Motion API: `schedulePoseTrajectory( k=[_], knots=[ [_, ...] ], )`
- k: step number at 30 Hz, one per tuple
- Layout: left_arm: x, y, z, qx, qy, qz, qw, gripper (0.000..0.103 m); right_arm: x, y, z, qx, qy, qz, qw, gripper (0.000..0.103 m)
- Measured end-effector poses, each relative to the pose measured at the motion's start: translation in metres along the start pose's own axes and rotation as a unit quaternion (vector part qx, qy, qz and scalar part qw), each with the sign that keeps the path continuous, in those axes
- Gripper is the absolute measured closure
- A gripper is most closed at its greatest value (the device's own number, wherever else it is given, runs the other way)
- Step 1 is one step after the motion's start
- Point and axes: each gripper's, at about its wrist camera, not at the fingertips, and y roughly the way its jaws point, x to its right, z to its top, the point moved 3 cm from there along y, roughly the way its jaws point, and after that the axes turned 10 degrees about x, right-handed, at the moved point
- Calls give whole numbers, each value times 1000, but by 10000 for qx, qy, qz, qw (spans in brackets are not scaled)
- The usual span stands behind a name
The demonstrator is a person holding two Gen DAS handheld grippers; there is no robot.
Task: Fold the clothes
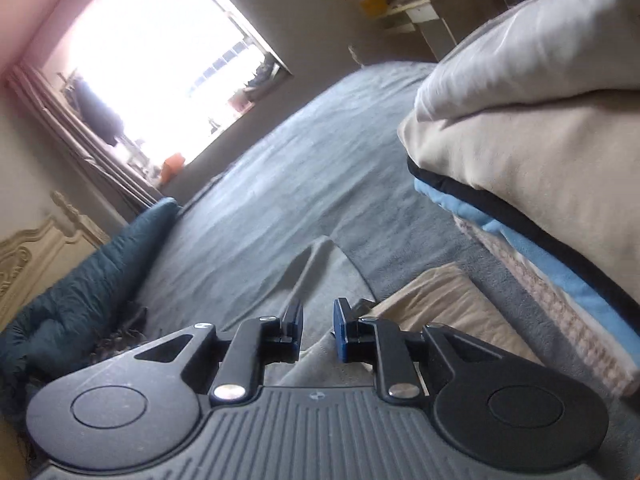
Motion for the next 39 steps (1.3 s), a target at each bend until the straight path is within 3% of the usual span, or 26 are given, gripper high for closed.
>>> schedulePoseTrajectory(
  k=[3,6,9,13,16,19,20,21,23,25,27,31,34,37,39],
  knots=[
    [11,-2,8,178,301,-106,9993,32,4,-24,-3,184,189,317,9992,77],
    [38,-1,21,474,816,-430,9946,32,-14,-63,-43,158,-219,706,9971,74],
    [75,13,33,632,1402,-814,9847,32,-23,-91,-88,237,-360,958,9945,74],
    [135,42,38,669,2341,-1122,9634,32,-24,-106,-142,518,-613,472,9957,74],
    [177,64,40,694,2960,-1310,9436,32,-14,-112,-168,665,-459,234,9965,73],
    [200,86,43,718,3353,-990,9342,33,-3,-116,-181,736,-229,168,9969,73],
    [203,92,45,693,3363,-901,9349,44,2,-118,-183,769,-171,142,9968,73],
    [201,96,50,666,3273,-856,9387,58,7,-120,-183,797,-123,120,9967,72],
    [191,96,65,613,2850,-951,9518,69,14,-122,-184,807,-105,116,9966,71],
    [174,92,86,515,2247,-1168,9660,76,20,-124,-185,814,-100,99,9966,71],
    [157,89,110,549,1787,-1321,9735,81,25,-123,-188,825,-28,101,9965,71],
    [119,109,159,577,842,-1503,9834,83,33,-114,-193,810,145,206,9964,71],
    [91,156,181,373,48,-1268,9912,83,38,-104,-198,776,242,204,9965,71],
    [64,217,170,-252,-752,-962,9922,70,44,-96,-206,666,372,209,9969,71],
    [50,232,160,-446,-959,-714,9918,63,46,-93,-210,575,471,197,9970,71]
  ],
)
